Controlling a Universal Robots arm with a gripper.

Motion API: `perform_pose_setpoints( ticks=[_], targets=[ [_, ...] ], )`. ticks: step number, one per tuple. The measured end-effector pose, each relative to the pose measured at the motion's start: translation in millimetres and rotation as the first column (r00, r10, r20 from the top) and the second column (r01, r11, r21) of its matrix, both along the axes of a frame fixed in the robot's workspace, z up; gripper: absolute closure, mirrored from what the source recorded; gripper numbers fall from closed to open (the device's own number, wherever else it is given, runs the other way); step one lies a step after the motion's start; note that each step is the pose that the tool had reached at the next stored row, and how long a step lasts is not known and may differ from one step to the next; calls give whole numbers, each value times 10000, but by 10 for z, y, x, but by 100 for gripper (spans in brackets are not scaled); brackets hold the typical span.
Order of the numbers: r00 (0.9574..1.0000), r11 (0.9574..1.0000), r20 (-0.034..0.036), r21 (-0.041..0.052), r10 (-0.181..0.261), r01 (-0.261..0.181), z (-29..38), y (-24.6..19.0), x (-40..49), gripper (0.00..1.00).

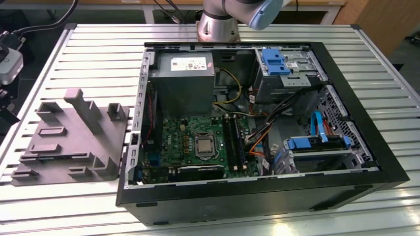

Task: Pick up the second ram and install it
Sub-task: 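Pick up the second ram and move it above second insertion slot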

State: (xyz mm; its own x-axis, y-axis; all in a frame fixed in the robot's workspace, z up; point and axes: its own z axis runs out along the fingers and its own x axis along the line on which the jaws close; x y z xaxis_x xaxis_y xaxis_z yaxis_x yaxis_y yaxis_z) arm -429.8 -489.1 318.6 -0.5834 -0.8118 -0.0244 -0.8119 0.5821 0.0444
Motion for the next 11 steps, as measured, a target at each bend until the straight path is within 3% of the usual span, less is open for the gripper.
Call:
perform_pose_setpoints(
  ticks=[5, 8, 11],
  targets=[
    [9965, 9965, 0, 0, 836, -836, -6, 0, 0, 89],
    [9903, 9903, 1, 0, 1389, -1389, -11, 0, 0, 89],
    [9816, 9816, 1, 0, 1911, -1911, -16, 0, 0, 89]
  ],
)
